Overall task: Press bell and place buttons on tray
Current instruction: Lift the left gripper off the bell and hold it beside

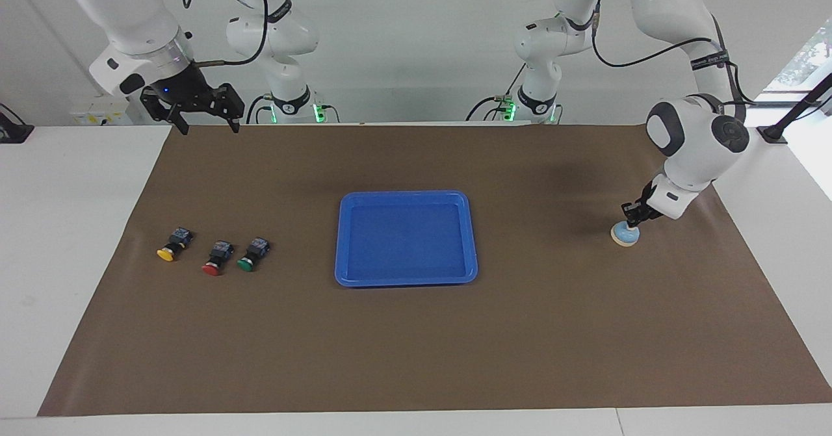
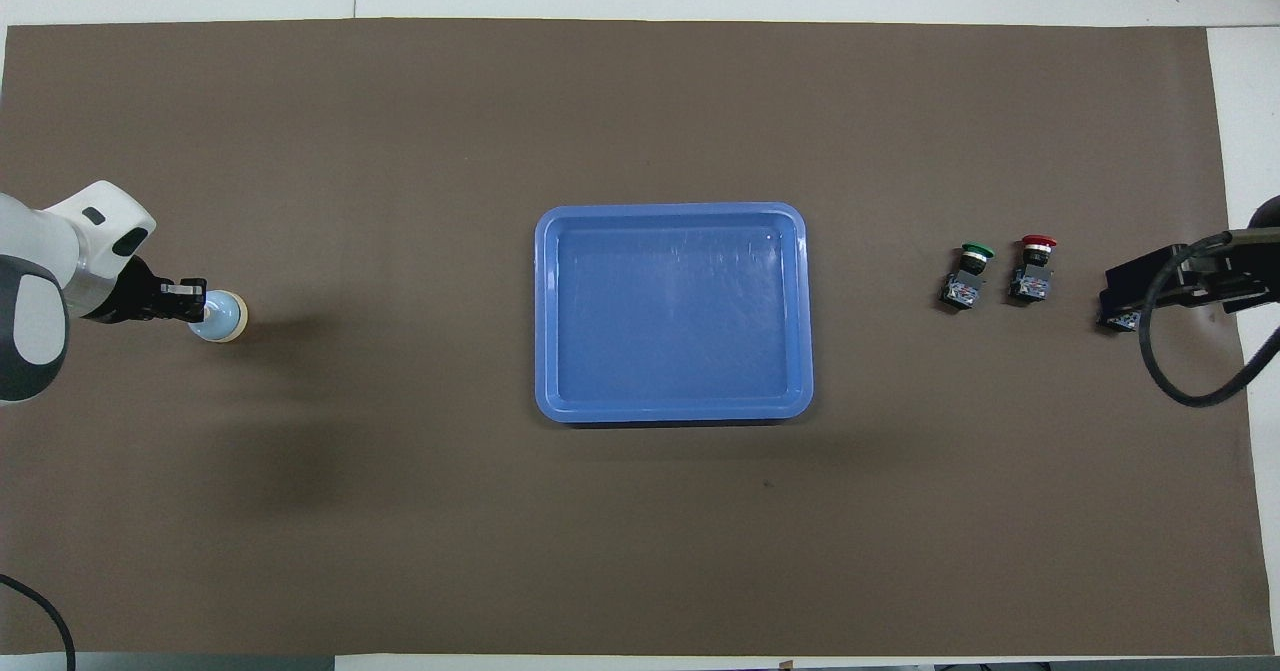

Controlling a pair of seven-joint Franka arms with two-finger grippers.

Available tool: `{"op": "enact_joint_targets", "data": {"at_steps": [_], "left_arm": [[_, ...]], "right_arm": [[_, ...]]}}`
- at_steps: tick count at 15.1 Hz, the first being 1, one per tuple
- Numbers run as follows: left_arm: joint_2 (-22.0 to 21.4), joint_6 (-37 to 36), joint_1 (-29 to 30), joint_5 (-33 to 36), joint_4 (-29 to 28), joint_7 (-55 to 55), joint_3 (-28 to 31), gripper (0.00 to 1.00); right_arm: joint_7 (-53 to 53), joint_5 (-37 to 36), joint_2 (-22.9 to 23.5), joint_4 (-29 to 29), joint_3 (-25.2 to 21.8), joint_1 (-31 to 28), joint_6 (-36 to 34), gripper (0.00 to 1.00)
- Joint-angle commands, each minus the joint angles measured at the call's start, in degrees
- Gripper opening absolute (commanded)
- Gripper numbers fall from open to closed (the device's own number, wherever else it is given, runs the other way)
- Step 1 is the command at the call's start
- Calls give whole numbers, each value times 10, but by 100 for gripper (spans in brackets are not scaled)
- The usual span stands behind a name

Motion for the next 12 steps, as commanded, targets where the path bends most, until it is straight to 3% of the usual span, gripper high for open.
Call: {"op": "enact_joint_targets", "data": {"at_steps": [1,2,3,5,10,12], "left_arm": [[8,-103,-16,5,92,2,4,51],[5,-126,-18,5,108,1,4,86],[0,-141,-23,5,118,-1,3,100],[-20,-170,-29,0,130,-3,2,100],[-30,-287,-44,-26,233,-49,0,100],[-47,-295,-51,-26,226,-50,1,100]], "right_arm": [[-16,-4,-9,-8,5,-9,-3,100],[-16,-4,-9,-8,5,-9,-3,100],[-16,-4,-9,-9,5,-9,-3,100],[-16,-4,-9,-8,5,-9,-3,100],[-17,-4,-9,-9,0,-11,-3,100],[-19,-4,-10,-9,1,-9,-8,100]]}}
